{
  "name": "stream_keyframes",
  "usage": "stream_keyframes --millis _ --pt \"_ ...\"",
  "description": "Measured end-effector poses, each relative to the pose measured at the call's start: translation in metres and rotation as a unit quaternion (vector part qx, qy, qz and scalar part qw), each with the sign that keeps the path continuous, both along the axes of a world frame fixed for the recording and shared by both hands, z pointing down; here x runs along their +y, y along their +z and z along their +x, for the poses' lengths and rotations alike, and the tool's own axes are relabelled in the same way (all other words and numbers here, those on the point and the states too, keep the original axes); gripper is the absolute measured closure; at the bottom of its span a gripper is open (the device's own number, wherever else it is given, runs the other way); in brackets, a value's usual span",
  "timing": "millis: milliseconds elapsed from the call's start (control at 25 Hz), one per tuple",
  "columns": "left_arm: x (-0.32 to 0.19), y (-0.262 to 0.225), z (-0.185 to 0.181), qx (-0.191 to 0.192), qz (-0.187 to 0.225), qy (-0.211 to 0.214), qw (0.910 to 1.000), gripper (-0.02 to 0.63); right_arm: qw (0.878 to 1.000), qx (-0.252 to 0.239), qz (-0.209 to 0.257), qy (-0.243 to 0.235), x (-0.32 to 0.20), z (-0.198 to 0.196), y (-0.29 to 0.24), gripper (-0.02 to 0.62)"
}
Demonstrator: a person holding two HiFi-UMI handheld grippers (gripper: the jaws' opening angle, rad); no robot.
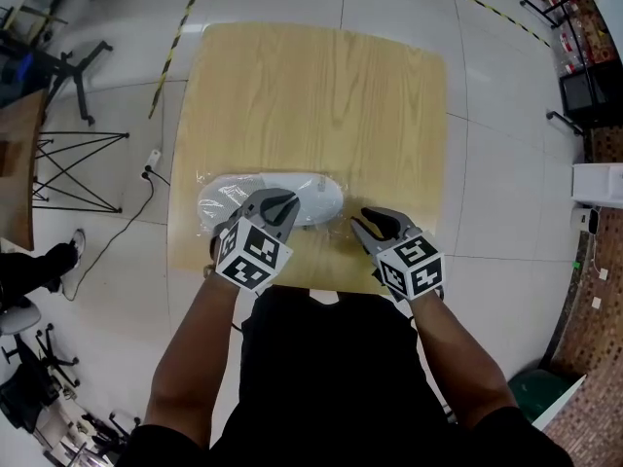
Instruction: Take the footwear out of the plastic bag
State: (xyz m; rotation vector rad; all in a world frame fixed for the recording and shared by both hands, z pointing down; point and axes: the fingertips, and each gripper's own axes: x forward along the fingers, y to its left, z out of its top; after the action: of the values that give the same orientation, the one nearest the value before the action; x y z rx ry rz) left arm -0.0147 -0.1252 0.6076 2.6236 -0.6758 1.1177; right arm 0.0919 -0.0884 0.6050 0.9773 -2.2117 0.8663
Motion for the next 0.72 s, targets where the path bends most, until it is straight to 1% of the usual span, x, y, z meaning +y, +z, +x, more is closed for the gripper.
stream_keyframes --millis 80,160,240,320,360,440,520,720 --pt "-0.001 -0.004 0.001 0.000 0.004 0.002 1.0000 0.580 1.000 -0.006 -0.022 0.002 -0.009 -0.002 0.005 0.492" --pt "-0.002 -0.007 0.000 -0.002 0.011 0.002 0.9999 0.583 0.998 -0.020 -0.055 0.006 -0.013 -0.007 0.016 0.492" --pt "-0.002 -0.010 0.001 -0.006 0.016 0.006 0.9998 0.584 0.994 -0.057 -0.085 0.022 -0.018 -0.012 0.022 0.491" --pt "0.001 -0.013 0.003 -0.011 0.020 0.017 0.9996 0.586 0.987 -0.103 -0.113 0.044 -0.022 -0.018 0.022 0.478" --pt "0.002 -0.015 0.003 -0.014 0.023 0.023 0.9994 0.584 0.983 -0.120 -0.126 0.051 -0.023 -0.021 0.021 0.468" --pt "0.005 -0.018 0.003 -0.020 0.030 0.031 0.9989 0.586 0.978 -0.138 -0.145 0.056 -0.023 -0.027 0.023 0.465" --pt "0.006 -0.020 0.003 -0.024 0.034 0.034 0.9986 0.586 0.976 -0.142 -0.156 0.054 -0.021 -0.031 0.026 0.465" --pt "0.005 -0.018 0.002 -0.042 0.044 0.046 0.9971 0.586 0.977 -0.148 -0.144 0.053 -0.021 -0.031 0.020 0.493"
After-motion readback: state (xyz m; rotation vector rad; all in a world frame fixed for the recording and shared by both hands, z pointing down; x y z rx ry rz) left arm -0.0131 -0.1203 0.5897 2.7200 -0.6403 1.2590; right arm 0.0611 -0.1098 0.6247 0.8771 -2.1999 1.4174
